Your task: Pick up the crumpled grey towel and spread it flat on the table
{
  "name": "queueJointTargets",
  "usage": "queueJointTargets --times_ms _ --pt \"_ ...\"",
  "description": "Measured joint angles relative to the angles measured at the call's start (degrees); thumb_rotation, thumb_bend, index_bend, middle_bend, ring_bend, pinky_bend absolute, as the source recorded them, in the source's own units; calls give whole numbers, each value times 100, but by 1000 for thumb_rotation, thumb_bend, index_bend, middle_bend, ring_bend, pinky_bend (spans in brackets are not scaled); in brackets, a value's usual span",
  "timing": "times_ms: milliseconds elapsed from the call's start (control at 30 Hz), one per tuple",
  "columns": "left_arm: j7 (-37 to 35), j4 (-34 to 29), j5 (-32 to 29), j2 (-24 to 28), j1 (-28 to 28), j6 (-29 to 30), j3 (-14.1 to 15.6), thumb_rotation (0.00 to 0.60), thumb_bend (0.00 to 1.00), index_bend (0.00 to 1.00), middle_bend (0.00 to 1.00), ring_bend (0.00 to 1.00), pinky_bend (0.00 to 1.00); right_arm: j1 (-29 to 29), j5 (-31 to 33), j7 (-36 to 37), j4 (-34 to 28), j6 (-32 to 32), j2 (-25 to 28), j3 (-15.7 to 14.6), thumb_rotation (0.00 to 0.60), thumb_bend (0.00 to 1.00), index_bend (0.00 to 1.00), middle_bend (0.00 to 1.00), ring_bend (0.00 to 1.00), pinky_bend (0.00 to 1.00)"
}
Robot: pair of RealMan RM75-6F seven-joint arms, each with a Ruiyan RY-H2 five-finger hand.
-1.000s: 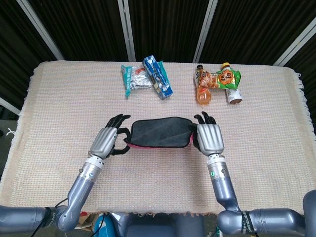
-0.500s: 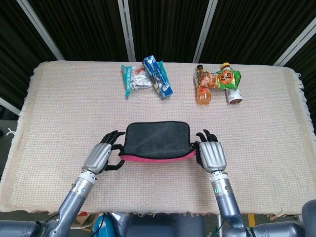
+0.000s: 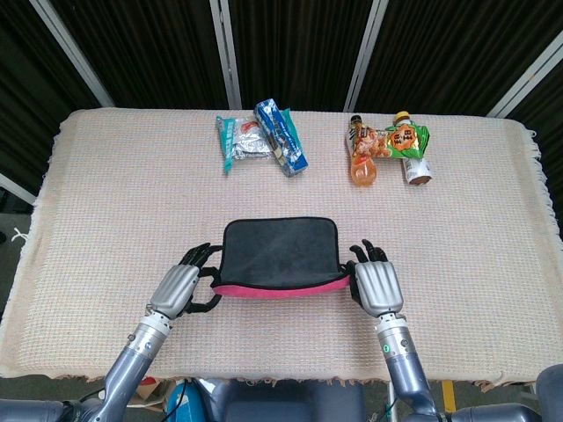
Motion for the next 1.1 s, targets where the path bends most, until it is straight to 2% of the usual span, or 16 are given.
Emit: queueJointTargets --times_ms 467,833,1100 --pt "32 516 -254 -274 99 -374 -85 600 481 660 90 0 19 -146 24 -198 399 -263 -360 -27 600 670 707 240 108 189" --pt "168 656 -348 -420 138 -552 -147 600 471 649 89 0 19 -268 100 -284 667 -460 -536 14 600 669 706 240 89 189" --pt "185 596 -371 -386 179 -699 -132 600 416 629 87 0 19 -309 187 -521 511 -526 -491 6 600 669 589 221 31 148"
